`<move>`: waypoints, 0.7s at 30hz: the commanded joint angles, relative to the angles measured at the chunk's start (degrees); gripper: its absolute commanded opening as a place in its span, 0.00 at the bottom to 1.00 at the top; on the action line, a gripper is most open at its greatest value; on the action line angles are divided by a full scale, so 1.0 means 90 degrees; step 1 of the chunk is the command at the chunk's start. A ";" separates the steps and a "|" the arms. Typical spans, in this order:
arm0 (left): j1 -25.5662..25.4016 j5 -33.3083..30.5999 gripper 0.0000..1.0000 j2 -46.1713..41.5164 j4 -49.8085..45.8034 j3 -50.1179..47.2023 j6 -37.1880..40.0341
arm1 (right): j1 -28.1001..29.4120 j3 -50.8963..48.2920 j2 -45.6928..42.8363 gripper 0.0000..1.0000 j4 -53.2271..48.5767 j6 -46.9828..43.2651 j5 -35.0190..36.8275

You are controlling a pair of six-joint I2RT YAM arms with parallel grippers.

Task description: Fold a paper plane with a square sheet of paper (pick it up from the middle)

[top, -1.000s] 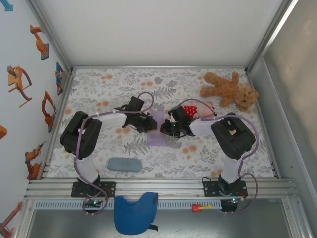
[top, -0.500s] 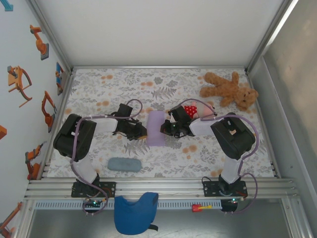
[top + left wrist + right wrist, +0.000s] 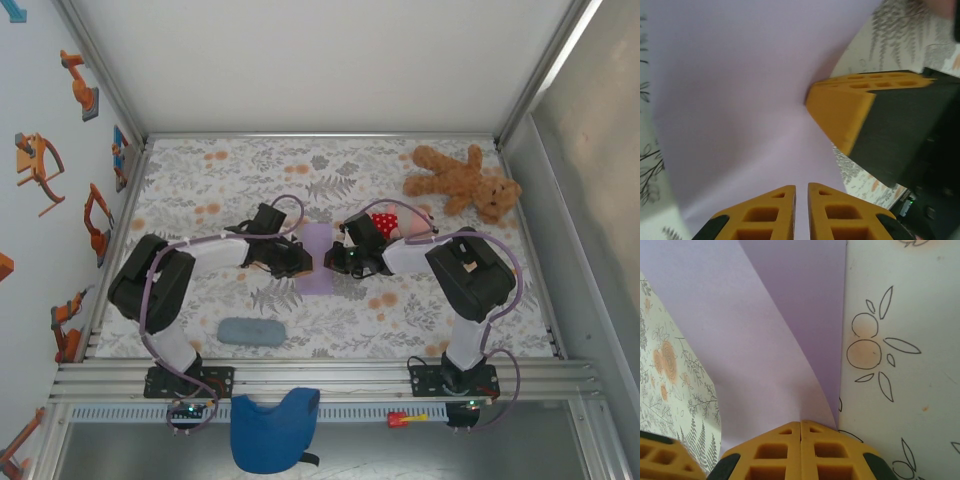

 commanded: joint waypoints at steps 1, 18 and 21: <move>-0.0010 0.0041 0.15 0.0216 -0.0059 -0.0082 -0.0136 | 0.0023 -0.0544 0.0656 0.00 -0.1760 -0.0145 0.0767; 0.0229 -0.0609 0.14 -0.1289 -0.1861 -0.1192 0.0796 | 0.0025 -0.0534 0.0666 0.00 -0.1771 -0.0163 0.0806; 0.0251 -0.0686 0.14 -0.1654 -0.2068 -0.0871 0.0903 | 0.0027 -0.0534 0.0661 0.00 -0.1780 -0.0155 0.0806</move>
